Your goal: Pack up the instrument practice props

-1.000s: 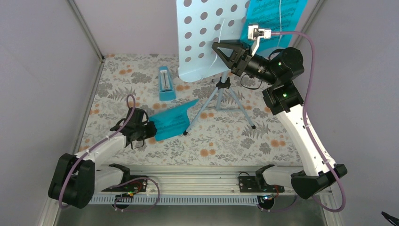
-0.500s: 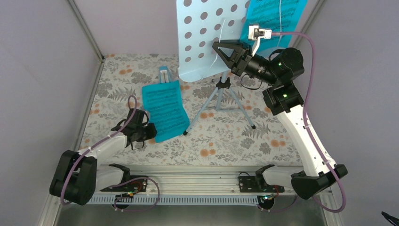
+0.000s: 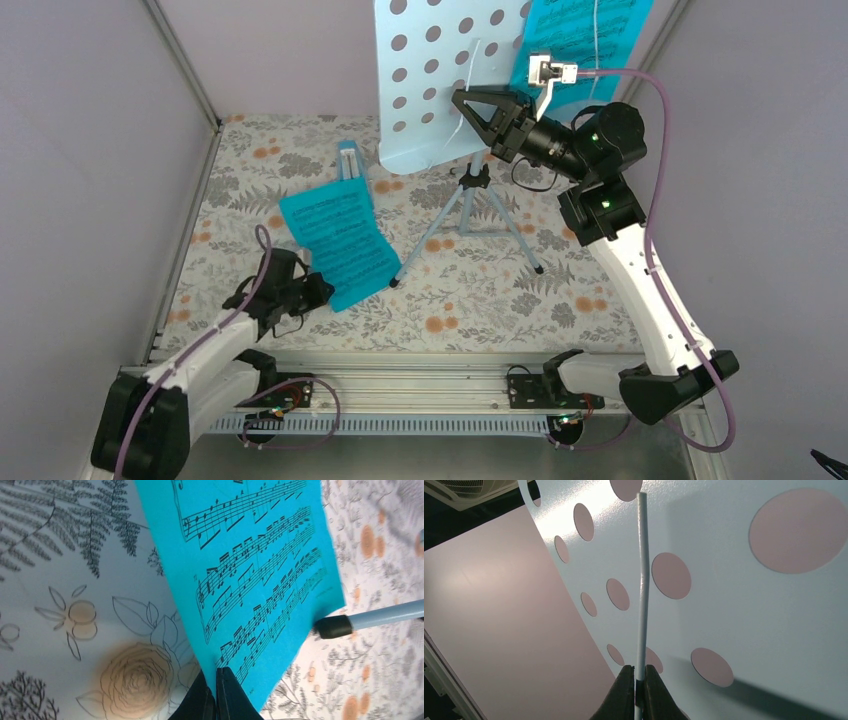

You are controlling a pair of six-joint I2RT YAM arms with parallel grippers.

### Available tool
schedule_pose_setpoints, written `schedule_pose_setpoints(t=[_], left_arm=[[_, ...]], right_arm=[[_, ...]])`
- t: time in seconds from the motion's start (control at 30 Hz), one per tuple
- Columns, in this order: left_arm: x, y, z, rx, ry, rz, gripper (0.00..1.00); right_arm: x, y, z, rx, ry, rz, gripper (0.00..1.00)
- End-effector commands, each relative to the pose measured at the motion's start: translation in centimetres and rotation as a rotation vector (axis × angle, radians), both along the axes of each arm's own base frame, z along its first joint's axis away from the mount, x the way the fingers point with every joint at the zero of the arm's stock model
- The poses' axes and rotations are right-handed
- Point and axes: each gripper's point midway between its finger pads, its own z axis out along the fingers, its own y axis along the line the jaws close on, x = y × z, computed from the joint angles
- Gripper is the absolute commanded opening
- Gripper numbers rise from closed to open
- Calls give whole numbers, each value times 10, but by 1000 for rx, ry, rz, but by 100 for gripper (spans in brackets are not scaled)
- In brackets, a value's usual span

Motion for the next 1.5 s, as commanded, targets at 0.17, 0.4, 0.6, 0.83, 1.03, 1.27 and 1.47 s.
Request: schedule_pose_setpoints(t=[0.17,0.4,0.6,0.83,1.03,1.27,1.47], left_arm=[[-15,3,17,-159,-3,160,2],[-17,15,30,-193,-35,271,3],[-29,22,30,-227,-42,323,2],[-28,23,29,-245,-45,346,2],[-18,26,35,-252,-74,378,2],[-1,22,33,-283,-91,402,3],[13,19,42,-283,-112,399,2]], right_arm=[[8,1,-19,-25,42,-28,4],[8,0,-19,-28,43,-33,4],[7,0,-19,-25,40,-33,4],[6,0,-20,-24,44,-33,4],[4,-2,-18,-22,39,-37,4],[3,-2,-18,-22,39,-35,4],[3,-3,-19,-26,37,-44,4]])
